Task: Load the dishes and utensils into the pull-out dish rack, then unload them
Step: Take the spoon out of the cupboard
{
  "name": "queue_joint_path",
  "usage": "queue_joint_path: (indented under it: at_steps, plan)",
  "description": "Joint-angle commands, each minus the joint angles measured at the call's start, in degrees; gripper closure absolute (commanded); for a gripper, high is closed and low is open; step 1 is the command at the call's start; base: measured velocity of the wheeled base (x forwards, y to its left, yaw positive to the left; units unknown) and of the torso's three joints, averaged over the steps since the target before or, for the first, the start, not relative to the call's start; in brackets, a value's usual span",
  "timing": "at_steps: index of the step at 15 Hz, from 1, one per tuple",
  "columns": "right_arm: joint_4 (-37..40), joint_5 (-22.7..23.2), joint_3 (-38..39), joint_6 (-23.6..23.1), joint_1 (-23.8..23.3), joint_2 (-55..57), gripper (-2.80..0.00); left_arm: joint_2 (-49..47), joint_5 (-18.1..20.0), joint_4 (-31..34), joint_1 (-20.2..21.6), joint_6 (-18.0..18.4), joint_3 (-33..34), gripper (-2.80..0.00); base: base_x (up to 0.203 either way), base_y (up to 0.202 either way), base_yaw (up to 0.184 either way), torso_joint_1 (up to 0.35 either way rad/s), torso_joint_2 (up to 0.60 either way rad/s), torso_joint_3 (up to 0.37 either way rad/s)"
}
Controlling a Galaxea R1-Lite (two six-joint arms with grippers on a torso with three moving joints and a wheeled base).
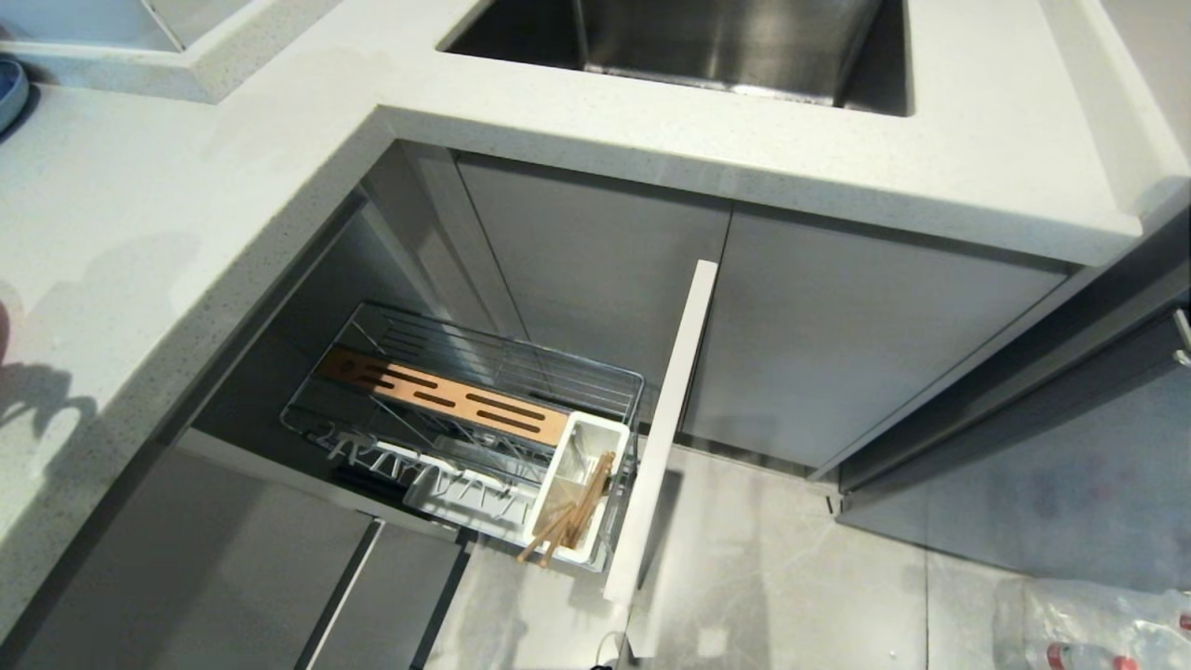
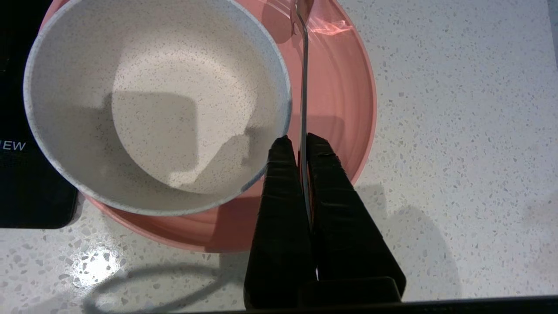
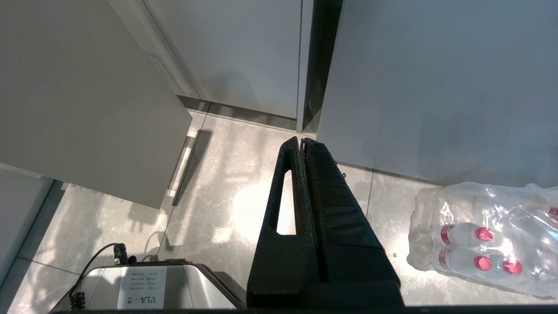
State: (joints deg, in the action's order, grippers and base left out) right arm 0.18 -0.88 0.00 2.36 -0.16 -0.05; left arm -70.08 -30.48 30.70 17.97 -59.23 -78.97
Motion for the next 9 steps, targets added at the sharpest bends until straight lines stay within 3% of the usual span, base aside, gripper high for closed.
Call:
queue_joint_path:
  at_steps: [1,9]
  plan:
    - [0.0,0.0,0.1,0.0,0.0,0.0,0.00,0.5,-0.2,0.3,0.0,-0.4,0.3,0.00,0.000,0.000,0.000,0.000,0.00,0.000]
    - [0.0,0.0,0.1,0.0,0.0,0.0,0.00,0.7,0.0,0.2,-0.1,-0.3,0.7,0.00,0.000,0.000,0.000,0.000,0.00,0.000]
